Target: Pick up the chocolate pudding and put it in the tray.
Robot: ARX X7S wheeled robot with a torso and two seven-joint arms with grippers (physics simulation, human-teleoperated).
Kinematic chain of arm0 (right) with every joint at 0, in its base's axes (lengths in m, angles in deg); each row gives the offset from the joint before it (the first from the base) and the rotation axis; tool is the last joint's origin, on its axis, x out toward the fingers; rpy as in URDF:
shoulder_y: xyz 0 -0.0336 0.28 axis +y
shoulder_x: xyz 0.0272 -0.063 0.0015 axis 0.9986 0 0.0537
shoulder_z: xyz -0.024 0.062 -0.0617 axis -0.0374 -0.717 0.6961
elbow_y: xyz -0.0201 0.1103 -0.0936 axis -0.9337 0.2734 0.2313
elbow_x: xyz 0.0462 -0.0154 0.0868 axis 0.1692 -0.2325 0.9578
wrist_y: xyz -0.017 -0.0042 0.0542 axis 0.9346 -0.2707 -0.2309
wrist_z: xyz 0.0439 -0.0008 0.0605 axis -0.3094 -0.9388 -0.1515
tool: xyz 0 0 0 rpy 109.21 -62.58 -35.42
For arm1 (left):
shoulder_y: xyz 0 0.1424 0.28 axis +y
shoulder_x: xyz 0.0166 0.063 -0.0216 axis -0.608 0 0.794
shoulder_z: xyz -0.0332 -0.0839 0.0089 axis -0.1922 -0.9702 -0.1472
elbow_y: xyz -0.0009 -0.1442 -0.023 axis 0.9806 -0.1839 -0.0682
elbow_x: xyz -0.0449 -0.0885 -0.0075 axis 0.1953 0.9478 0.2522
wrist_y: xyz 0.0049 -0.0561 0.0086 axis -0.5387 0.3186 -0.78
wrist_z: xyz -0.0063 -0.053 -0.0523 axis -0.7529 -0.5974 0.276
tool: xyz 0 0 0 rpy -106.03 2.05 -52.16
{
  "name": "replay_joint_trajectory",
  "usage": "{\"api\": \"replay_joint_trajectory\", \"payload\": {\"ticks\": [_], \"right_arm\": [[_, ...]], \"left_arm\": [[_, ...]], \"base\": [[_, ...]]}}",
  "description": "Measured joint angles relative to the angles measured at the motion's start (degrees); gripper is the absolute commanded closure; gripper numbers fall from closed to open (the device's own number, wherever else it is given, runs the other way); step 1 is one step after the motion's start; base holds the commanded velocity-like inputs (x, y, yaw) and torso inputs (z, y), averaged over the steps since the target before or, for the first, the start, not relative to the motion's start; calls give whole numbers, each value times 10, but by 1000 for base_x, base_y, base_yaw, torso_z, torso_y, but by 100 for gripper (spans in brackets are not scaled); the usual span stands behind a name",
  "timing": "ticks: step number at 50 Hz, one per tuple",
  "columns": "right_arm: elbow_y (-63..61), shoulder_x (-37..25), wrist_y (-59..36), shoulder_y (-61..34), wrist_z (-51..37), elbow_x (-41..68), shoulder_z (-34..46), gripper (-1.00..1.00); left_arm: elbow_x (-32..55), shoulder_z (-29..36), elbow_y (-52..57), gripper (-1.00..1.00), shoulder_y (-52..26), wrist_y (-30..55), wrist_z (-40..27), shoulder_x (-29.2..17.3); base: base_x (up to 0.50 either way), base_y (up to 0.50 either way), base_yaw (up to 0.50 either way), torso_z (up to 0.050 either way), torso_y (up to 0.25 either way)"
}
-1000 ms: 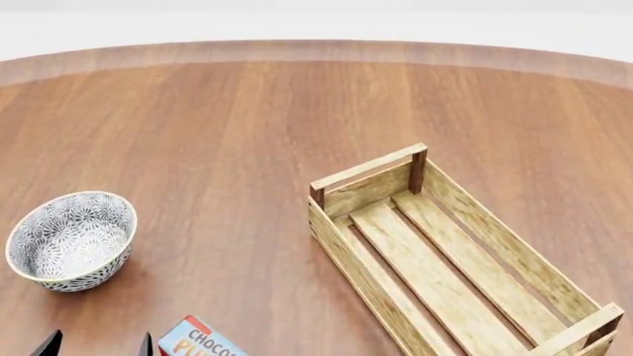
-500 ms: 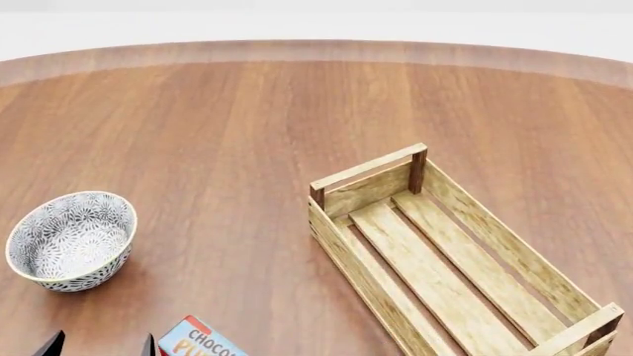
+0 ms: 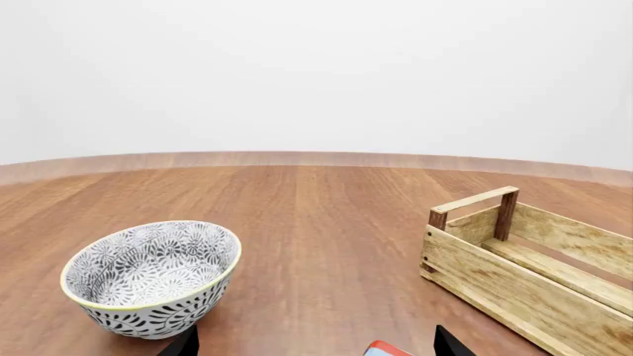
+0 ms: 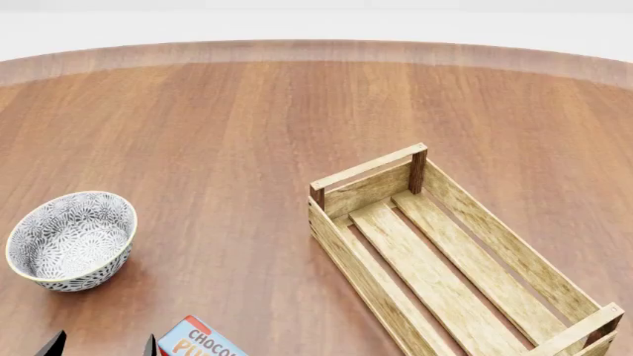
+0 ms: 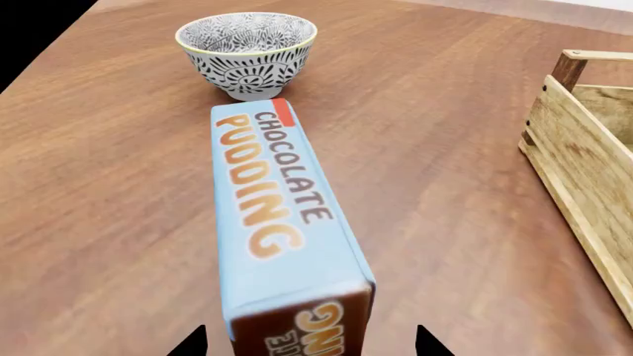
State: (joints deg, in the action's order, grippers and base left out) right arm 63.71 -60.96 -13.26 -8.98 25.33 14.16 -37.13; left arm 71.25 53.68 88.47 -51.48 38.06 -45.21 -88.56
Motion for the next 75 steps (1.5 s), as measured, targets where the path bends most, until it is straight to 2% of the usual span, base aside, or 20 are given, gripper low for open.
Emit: {"api": "replay_joint_trajectory", "payload": {"ticks": [50,51,75], "right_arm": [[71,25,10,-36,4,5,16,-100],[72,25,11,-37,4,5,16,100],[34,8,0,-41,-10,39,-1,100]], "left_arm": [[8,16,3,-100,-1,-3,-14,-11],[8,16,3,-100,-1,-3,-14,-12],[12,22,3,-100,-2,-6,-19,-16]], "base": [[0,0,0,0,0],[0,0,0,0,0],[0,0,0,0,1]]}}
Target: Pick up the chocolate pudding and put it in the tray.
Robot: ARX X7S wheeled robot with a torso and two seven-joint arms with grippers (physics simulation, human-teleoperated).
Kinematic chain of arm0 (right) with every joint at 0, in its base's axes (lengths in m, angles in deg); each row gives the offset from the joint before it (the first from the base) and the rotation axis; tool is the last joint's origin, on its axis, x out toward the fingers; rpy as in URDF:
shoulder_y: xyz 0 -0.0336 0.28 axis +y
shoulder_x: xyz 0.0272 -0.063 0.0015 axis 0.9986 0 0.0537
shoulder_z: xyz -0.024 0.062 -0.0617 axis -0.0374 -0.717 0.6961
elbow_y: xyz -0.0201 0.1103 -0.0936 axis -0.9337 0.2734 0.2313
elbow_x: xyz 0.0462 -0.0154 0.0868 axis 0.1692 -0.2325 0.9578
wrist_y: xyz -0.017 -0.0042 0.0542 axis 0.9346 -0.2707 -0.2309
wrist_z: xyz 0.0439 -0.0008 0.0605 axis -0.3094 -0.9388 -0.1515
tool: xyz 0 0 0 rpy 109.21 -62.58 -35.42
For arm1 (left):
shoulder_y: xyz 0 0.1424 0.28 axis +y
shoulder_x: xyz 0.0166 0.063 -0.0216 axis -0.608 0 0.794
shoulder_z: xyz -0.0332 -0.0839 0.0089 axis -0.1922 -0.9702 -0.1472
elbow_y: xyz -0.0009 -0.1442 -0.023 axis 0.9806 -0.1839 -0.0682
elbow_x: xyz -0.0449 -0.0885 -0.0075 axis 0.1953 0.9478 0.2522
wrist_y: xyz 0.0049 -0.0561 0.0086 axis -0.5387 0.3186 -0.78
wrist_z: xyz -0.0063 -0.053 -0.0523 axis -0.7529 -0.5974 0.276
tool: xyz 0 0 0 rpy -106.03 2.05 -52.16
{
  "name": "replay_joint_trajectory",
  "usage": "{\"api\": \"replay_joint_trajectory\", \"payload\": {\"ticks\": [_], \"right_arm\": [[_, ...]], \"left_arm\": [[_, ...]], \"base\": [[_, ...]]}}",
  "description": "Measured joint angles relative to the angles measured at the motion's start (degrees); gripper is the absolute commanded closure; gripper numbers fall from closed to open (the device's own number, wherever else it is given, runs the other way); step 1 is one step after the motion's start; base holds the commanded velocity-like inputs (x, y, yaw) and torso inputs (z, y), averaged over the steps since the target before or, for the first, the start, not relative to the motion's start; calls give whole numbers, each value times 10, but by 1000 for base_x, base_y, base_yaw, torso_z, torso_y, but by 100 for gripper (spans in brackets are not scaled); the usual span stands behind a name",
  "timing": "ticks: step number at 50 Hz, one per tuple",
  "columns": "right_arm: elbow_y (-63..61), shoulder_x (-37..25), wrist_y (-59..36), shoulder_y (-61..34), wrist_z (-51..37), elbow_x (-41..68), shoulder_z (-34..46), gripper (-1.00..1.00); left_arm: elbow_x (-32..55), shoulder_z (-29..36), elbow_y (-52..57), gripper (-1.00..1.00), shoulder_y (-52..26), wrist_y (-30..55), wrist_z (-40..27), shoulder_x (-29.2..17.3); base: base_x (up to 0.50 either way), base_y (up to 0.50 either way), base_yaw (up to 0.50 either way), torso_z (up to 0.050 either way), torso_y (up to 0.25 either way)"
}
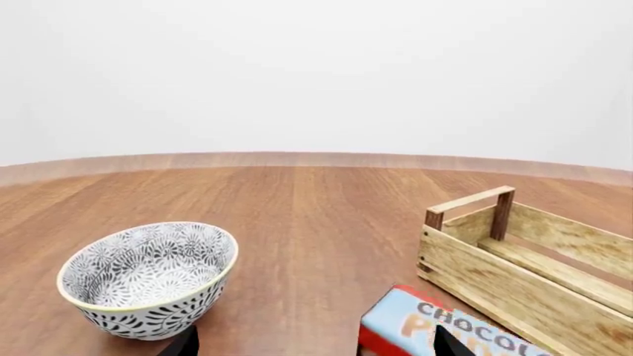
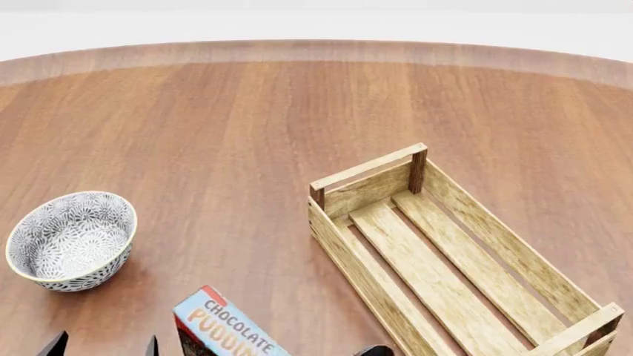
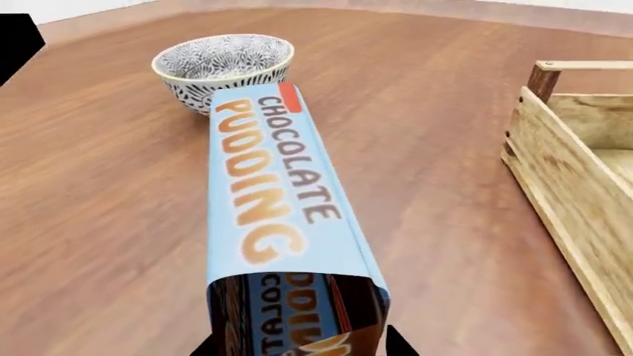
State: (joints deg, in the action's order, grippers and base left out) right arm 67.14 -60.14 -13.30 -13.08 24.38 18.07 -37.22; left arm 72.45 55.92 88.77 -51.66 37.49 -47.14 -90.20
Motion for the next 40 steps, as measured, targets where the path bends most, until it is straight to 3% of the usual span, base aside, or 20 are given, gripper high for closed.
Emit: {"api": "replay_joint_trajectory", "payload": {"ticks": [40], "right_arm": [[21,-17,-12,-77,-76,56,-119,100]], "left_arm": [[6,7,-2,-100,-3,-4,-9,-7]], "base": [[0,0,0,0,0]]}}
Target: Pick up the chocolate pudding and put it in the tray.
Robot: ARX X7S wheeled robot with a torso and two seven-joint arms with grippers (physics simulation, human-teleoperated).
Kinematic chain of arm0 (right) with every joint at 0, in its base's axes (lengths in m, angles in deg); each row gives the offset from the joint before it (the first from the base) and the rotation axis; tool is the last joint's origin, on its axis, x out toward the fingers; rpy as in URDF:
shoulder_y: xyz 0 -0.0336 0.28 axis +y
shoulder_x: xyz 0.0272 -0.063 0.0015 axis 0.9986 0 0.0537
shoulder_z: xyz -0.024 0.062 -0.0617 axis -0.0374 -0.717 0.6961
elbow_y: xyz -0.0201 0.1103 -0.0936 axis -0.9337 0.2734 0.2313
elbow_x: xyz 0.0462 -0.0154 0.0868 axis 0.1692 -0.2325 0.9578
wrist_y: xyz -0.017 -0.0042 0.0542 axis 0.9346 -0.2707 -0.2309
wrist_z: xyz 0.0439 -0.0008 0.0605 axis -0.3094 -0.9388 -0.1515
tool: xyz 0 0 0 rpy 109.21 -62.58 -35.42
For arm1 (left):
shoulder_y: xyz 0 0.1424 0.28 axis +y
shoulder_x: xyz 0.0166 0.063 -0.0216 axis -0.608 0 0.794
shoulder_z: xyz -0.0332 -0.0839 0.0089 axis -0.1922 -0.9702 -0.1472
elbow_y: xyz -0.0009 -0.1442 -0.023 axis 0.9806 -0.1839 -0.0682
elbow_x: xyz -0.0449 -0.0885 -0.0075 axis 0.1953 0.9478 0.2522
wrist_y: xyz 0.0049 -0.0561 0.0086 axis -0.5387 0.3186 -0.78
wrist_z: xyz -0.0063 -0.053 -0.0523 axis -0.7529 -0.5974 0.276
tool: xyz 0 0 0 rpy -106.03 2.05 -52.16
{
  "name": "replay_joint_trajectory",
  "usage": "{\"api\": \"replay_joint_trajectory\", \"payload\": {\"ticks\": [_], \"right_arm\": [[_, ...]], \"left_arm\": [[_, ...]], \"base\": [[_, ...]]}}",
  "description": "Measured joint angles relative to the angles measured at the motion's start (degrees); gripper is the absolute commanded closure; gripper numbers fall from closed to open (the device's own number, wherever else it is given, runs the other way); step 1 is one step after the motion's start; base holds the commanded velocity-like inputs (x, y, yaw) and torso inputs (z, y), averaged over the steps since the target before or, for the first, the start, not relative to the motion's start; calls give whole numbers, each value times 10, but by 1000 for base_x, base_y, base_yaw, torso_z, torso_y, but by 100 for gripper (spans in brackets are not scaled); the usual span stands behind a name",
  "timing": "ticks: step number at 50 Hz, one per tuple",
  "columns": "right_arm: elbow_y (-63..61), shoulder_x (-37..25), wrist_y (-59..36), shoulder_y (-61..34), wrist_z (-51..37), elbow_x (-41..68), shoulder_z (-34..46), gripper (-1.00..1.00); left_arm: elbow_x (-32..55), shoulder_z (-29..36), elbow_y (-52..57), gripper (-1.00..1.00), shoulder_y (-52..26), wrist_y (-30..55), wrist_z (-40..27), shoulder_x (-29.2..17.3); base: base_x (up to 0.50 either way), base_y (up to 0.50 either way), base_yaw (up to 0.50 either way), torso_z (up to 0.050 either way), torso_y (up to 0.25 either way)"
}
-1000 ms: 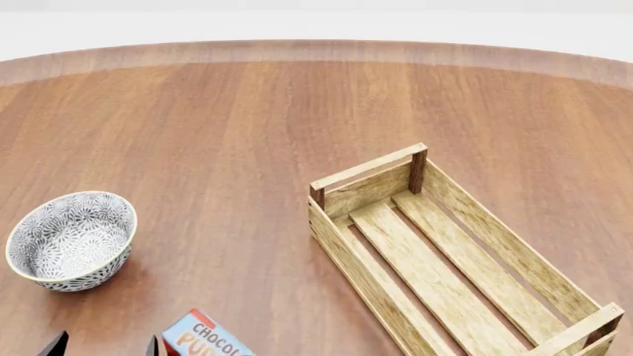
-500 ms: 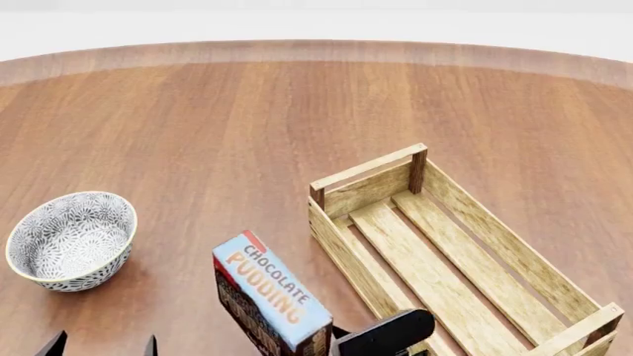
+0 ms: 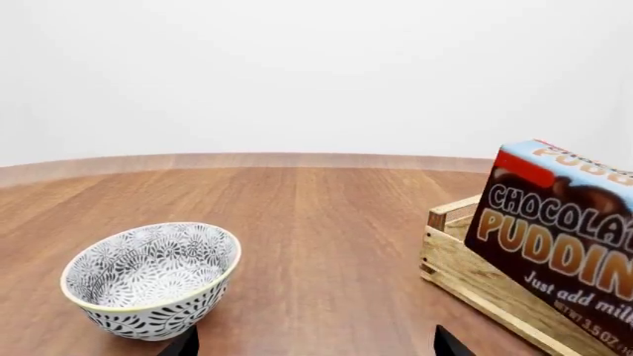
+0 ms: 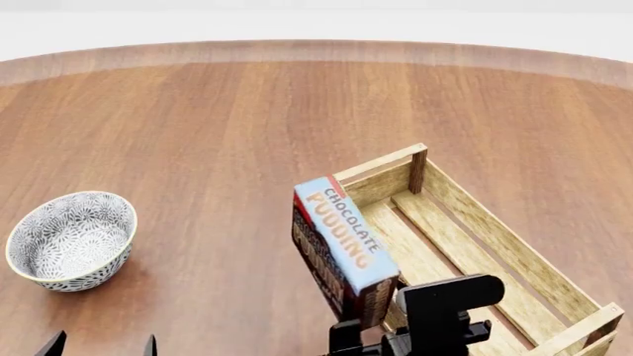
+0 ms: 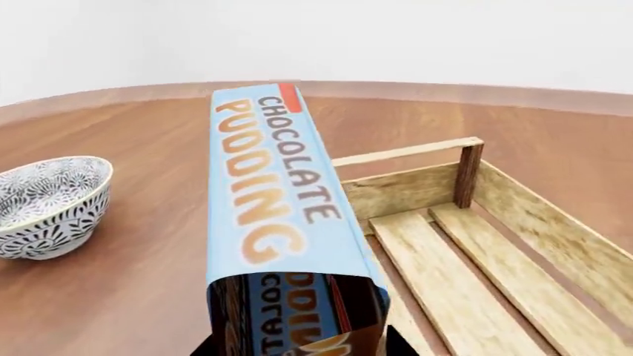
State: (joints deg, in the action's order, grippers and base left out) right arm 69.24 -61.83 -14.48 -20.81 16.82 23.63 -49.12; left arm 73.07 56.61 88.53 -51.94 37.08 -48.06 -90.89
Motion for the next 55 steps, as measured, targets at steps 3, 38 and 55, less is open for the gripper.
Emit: {"api": "replay_joint_trajectory", "payload": {"ticks": [3,38,55], "right_arm": [[8,-1,1,-6,-4,3,-8,100],[105,-13,31,-52,-49,5,-62,100],[169,-11,71,-68,-71,-11,-75,100]], "left_arm": [[1,1,-1,-100,0,0,-1,0],[6,8,-5,-100,-3,-4,-5,-5],[8,12,-5,-100,-4,-4,-8,-7]], "base": [[0,0,0,0,0],[0,0,0,0,0],[0,0,0,0,1]]}}
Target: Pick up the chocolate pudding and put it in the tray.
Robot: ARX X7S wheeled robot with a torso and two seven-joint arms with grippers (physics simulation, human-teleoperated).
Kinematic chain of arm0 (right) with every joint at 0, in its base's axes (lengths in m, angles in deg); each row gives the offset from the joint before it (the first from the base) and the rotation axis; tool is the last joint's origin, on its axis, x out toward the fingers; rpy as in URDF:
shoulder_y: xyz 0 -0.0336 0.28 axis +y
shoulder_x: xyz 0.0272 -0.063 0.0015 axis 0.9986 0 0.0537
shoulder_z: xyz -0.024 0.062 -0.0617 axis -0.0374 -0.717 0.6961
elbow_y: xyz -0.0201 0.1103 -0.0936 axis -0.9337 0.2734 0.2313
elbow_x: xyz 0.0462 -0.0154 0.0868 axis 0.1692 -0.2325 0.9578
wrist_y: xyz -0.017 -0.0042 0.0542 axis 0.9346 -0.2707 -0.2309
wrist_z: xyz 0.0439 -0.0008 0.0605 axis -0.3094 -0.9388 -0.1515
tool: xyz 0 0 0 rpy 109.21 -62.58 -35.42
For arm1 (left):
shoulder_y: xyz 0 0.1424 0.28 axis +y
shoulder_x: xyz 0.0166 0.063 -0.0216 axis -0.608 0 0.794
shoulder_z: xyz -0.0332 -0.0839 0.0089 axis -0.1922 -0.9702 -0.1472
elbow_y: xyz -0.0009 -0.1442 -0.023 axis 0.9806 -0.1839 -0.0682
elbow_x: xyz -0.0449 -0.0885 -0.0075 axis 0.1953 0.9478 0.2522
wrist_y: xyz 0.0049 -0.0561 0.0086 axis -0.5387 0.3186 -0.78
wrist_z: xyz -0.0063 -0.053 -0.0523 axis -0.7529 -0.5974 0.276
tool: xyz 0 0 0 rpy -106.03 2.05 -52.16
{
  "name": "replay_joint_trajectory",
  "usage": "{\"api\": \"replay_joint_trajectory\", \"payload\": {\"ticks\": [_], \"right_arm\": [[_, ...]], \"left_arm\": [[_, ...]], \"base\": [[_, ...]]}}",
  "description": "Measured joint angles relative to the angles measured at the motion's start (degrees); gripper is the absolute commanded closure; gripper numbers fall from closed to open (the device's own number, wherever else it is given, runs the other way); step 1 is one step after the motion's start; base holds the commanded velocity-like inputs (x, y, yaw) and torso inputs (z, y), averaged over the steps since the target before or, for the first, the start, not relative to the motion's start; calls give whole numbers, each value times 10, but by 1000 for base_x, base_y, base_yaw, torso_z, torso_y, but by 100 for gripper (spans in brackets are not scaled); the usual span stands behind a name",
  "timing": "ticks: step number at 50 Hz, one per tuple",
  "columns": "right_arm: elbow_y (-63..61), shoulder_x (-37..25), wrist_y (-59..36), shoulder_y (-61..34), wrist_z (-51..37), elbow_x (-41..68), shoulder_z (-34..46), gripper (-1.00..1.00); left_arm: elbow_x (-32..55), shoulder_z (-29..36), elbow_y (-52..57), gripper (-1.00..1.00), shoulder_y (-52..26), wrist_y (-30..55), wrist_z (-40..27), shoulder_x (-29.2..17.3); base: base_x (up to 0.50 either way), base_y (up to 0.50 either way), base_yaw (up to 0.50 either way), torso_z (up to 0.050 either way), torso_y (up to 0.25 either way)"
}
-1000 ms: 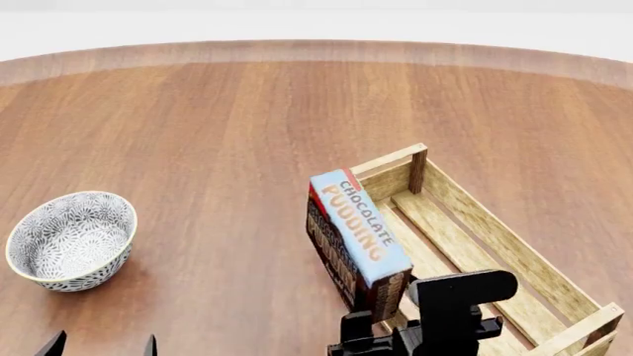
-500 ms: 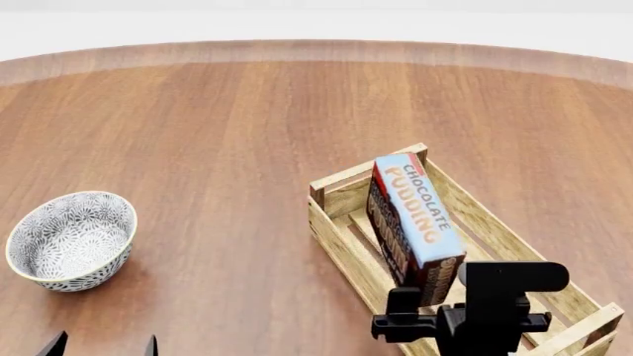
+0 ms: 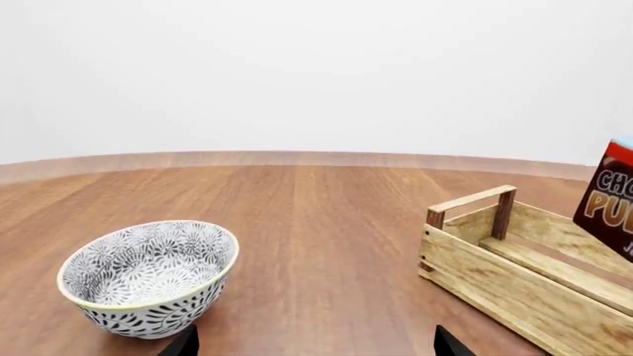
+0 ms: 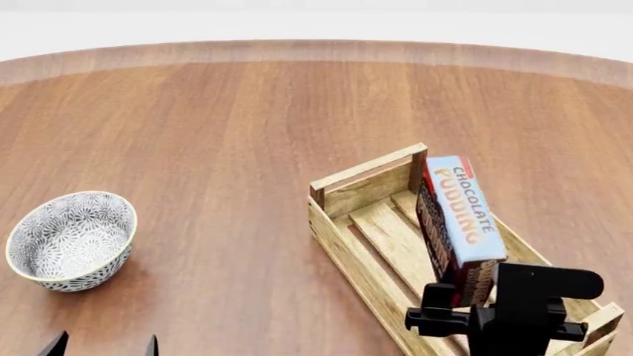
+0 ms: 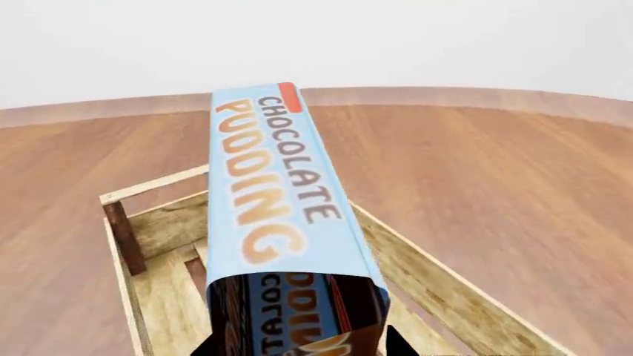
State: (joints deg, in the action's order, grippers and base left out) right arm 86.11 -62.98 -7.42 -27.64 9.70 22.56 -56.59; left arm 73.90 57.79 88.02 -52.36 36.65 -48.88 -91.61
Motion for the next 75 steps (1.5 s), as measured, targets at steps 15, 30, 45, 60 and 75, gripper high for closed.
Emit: {"api": "replay_joint_trajectory", "payload": {"ticks": [15,30,45,60,75], "right_arm": [[95,13,69,-22,-7,-22,-2,100],[175,24,119,-42,-4,-36,2,100],[225,31,148,-56,4,-39,3,100],[244,35,157,-63,9,-49,-1,-100],[217,31,149,-51,7,-47,-2,-100]], "left_arm": [[1,3,0,-100,0,-1,-3,-2],[3,6,-3,-100,-2,-3,-4,-4],[4,9,-6,-100,-4,-5,-6,-5],[3,13,-7,-100,-5,-6,-9,-7],[4,16,-5,-100,-4,-7,-12,-9]], "base": [[0,0,0,0,0],[0,0,0,0,0],[0,0,0,0,1],[0,0,0,0,0],[0,0,0,0,0]]}}
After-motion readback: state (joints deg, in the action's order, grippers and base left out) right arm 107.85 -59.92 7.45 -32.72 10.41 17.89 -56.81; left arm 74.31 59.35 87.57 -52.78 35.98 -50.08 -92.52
